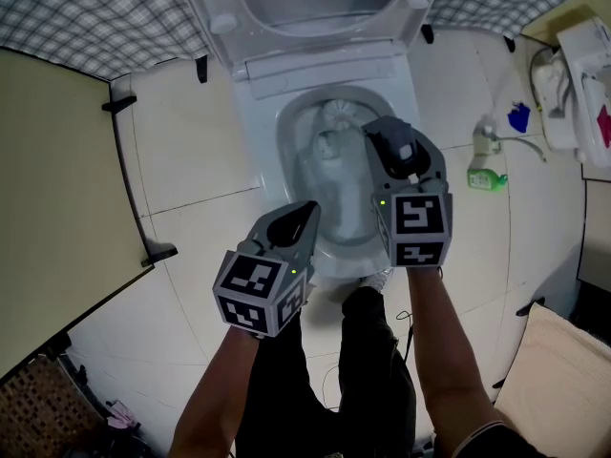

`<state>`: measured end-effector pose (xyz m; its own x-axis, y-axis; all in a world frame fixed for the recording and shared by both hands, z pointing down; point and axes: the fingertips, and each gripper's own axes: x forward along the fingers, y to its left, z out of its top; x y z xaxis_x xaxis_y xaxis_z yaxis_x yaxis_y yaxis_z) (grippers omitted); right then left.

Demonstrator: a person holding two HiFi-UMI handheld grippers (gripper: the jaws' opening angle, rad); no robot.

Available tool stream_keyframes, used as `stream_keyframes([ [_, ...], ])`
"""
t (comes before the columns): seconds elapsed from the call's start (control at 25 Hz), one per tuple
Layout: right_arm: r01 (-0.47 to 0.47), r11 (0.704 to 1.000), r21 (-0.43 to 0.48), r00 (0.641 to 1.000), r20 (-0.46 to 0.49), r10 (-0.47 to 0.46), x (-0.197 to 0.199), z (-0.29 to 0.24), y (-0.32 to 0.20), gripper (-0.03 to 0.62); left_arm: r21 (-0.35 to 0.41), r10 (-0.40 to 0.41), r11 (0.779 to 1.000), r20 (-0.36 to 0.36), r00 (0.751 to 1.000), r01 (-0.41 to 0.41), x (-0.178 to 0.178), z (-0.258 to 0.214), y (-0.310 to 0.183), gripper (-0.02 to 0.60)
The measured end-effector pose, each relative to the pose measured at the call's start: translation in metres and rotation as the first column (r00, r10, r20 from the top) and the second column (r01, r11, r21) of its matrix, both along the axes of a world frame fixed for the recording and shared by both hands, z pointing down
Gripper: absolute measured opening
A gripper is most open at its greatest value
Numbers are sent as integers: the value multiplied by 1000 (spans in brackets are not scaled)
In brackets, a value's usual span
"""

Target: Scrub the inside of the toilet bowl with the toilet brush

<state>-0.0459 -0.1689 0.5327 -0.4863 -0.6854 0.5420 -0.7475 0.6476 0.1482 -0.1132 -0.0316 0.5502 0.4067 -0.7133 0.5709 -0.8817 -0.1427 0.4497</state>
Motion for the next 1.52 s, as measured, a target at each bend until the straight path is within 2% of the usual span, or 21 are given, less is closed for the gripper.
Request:
stream_keyframes([
  [0.12, 18, 1000, -13, 1000, -13, -19, -3, 14, 3, 219, -2, -7, 1000, 5, 1000, 7, -4, 2, 0, 9],
  [0.36, 31, 994, -102, 998, -52, -36, 3, 45, 22, 219, -10, -4, 1000, 5, 1000, 4, -2, 6, 6, 9],
  [0.76, 8, 1000, 27, 998, -60, -6, 18, -14, -10, 219, 15, -4, 1000, 1, 1000, 4, -1, -9, -2, 9],
  [0.96, 18, 1000, -22, 998, -60, -19, 14, 10, 1, 219, 6, -16, 1000, 5, 1000, 16, -3, -5, 3, 9],
  [1.16, 61, 993, -98, 996, -57, -67, 11, 41, 22, 219, 3, -48, 999, 9, 999, 48, -5, 0, 6, 9],
  [1.24, 81, 992, -99, 995, -56, -87, 15, 34, 32, 218, -2, -53, 999, 3, 999, 53, -3, 3, 10, 9],
  [1.32, 138, 986, -98, 987, -75, -146, 21, 23, 47, 218, -12, -60, 998, -4, 998, 60, -1, 6, 15, 9],
  [1.52, 223, 963, -152, 968, -81, -237, 44, 0, 103, 218, -18, -50, 999, -26, 998, 50, 11, 7, 15, 9],
])
